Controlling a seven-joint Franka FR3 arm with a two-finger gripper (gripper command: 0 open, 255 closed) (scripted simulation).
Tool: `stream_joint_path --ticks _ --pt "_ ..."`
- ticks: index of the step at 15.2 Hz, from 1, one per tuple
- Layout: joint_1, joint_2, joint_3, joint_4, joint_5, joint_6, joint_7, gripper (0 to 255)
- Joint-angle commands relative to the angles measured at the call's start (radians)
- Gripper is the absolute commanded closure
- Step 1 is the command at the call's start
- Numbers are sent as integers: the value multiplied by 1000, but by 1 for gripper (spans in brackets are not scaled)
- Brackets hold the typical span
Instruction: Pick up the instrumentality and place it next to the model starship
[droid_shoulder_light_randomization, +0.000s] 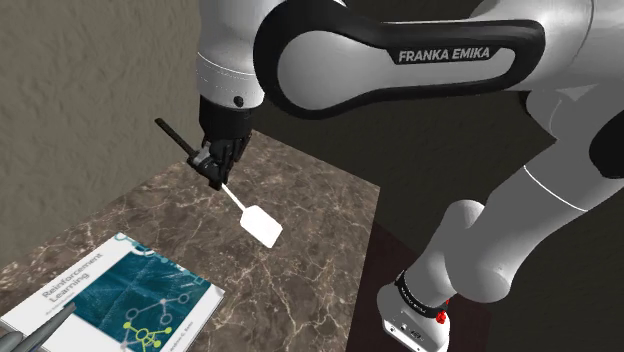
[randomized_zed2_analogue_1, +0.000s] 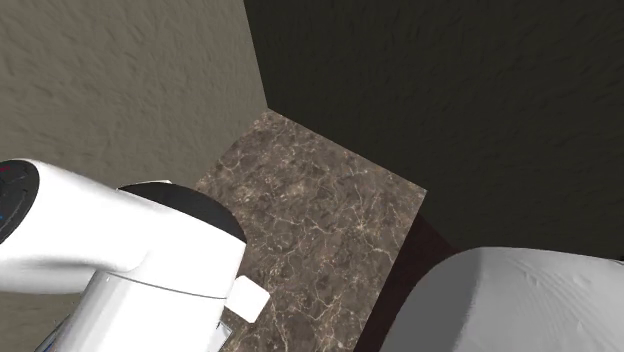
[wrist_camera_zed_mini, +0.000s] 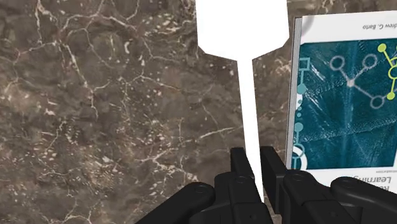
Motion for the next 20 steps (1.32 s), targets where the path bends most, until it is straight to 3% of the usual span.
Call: stream_joint_path --ticks 1,11,20 --pt "23 7 29 11 -4 -5 54 255" --pt "132 54 167 66 -33 -22 311 255" --pt "258 204 282 219 -137 -67 573 255"
